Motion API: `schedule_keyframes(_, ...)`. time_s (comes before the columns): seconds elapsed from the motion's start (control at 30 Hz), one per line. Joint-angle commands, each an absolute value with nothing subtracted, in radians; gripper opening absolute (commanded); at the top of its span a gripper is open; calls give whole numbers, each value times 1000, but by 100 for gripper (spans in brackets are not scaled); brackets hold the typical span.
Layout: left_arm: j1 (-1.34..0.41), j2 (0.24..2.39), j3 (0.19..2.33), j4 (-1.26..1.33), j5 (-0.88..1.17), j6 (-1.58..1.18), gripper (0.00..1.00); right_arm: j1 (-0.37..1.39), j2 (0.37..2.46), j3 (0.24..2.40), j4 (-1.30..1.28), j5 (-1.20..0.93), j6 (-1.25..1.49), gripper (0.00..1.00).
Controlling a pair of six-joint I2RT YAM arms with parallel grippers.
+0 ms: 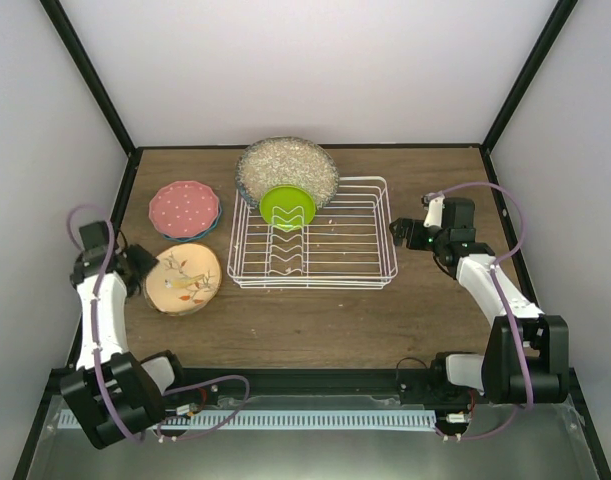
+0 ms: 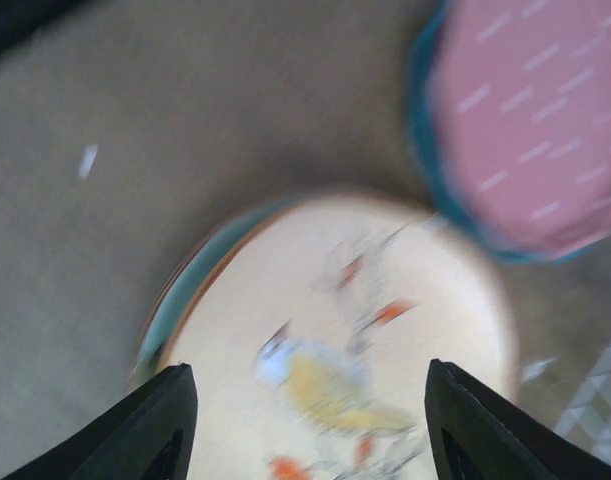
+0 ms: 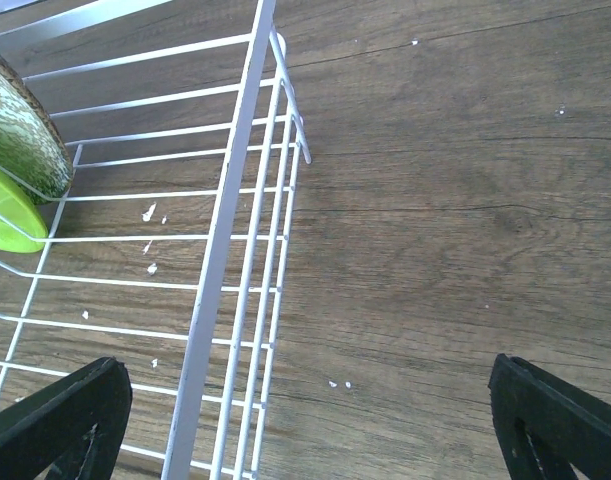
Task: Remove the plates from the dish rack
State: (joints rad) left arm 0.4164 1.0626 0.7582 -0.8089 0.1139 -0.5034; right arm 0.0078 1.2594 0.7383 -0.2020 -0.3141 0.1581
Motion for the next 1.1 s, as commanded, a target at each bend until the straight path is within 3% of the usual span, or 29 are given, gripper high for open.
schedule_keyframes(0.0, 392, 1048, 981, -588, 212, -453, 66, 0, 1241, 766, -201, -319, 168, 100)
schedule_keyframes(0.17, 192, 1229, 1200, -272, 363, -325, 68, 0, 1252, 769, -154, -352, 191, 100)
schedule_keyframes(0.3, 60, 1444, 1391, -221, 553, -284, 68, 9, 1290, 847, -118, -414, 181, 100)
schedule_keyframes(0.47, -1, 1552, 1445, -138, 585, -344, 68, 95, 1439, 1143, -187, -472, 101, 85)
schedule_keyframes(0.63, -5, 1563, 1437, -135, 564, -334, 69, 231, 1624, 1448, -322, -558, -39, 59)
schedule_keyframes(0.77, -4, 1556, 1414, -137, 548, -327, 69, 341, 1726, 1572, -376, -559, -142, 36)
schedule_keyframes(1.07, -6, 1546, 1372, -127, 546, -336, 69, 514, 1751, 1545, -304, -476, -235, 30)
